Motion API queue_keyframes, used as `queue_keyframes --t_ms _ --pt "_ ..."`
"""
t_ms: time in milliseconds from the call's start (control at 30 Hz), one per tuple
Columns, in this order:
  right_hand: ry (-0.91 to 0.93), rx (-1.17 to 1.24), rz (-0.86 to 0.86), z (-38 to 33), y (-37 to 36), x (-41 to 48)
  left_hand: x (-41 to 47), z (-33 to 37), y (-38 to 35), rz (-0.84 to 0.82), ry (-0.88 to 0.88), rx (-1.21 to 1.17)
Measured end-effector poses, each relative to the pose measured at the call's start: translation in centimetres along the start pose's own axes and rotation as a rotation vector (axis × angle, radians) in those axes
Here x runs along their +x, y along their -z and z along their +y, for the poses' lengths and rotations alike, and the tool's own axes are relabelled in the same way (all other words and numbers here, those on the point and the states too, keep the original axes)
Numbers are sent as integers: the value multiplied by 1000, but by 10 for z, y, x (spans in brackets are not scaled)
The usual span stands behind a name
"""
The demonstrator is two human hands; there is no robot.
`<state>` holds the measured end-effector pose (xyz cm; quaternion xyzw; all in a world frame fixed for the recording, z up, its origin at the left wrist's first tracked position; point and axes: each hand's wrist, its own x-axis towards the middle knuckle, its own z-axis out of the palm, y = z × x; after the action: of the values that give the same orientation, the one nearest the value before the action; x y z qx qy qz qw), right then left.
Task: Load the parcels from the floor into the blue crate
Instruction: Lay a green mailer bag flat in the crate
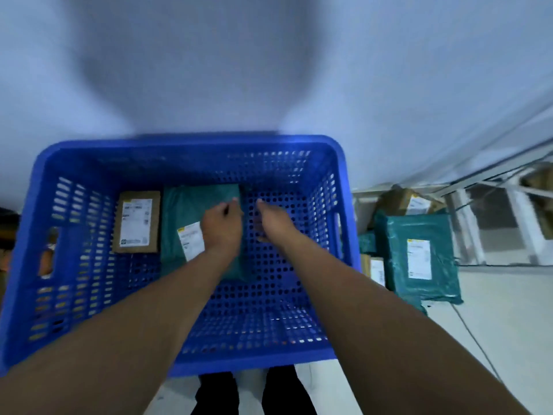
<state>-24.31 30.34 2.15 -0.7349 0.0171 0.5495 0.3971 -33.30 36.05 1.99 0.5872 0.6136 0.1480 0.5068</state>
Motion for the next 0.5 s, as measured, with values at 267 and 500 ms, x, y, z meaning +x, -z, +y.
queue_keyframes --t_ms 267,500 --pt "454 -9 427 -16 196 -59 -117 109 -154 -209 -396 -28" --pt "227 -53 547 105 426 -52 -204 88 -333 -333 -174 -101"
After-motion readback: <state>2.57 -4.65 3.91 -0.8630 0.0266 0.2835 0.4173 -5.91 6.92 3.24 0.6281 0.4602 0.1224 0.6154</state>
